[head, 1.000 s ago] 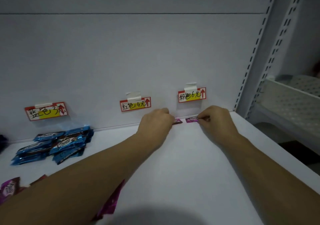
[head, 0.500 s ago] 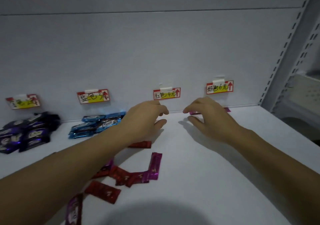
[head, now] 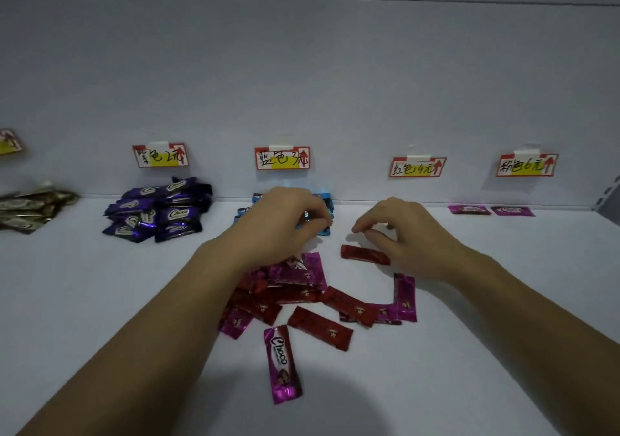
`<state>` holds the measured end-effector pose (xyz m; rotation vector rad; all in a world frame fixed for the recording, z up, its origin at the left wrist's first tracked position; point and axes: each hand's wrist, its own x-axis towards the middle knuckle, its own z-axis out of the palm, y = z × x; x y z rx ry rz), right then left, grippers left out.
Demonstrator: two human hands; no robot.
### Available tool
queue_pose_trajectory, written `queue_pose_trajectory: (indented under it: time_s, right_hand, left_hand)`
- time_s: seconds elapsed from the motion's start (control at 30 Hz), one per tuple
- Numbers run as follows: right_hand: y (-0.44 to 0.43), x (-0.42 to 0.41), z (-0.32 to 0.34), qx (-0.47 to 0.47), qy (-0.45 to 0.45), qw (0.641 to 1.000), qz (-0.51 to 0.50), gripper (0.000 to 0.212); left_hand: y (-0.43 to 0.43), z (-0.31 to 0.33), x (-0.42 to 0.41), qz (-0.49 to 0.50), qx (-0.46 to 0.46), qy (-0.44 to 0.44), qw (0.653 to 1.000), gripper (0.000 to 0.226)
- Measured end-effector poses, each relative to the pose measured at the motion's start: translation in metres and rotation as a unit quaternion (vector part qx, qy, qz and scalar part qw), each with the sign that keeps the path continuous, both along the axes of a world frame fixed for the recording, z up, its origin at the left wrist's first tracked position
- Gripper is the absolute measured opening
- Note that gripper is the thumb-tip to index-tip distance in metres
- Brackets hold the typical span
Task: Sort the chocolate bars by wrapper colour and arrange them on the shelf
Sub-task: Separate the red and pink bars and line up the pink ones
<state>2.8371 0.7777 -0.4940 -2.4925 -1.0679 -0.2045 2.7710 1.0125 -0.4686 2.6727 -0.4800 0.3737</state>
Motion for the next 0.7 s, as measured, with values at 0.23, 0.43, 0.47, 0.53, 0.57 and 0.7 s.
queue_pose_trajectory:
  time_s: [0.23, 0.43, 0.47, 0.53, 0.57, 0.7]
  right_hand:
    - [-0.001, -0.014, 0.011, -0.04, 0.103, 0.99, 0.089, 0.017]
    - [0.022, -0.018, -0.015, -0.083, -0.01, 0.988, 0.132, 0.043]
    - [0.027, -0.018, -0.016, -0.094, -0.028, 0.986, 0.131, 0.044]
    - [0.033, -0.021, -0.018, -0.115, -0.04, 0.984, 0.133, 0.039]
    - [0.034, -0.022, -0.018, -0.12, -0.042, 0.983, 0.134, 0.038]
    - [0.027, -0.024, -0.015, -0.114, -0.054, 0.984, 0.127, 0.032]
  left_hand:
    - [0.032, 0.007, -0.004, -0.046, 0.085, 0.165, 0.982, 0.022]
    - [0.03, 0.013, -0.007, -0.049, 0.137, 0.246, 0.958, 0.034]
    - [0.03, 0.012, -0.007, -0.047, 0.135, 0.242, 0.96, 0.032]
    - [0.032, 0.01, -0.007, -0.05, 0.123, 0.243, 0.961, 0.029]
    - [0.034, 0.009, -0.007, -0.056, 0.111, 0.247, 0.961, 0.028]
    - [0.042, 0.006, -0.011, -0.052, 0.039, 0.235, 0.97, 0.027]
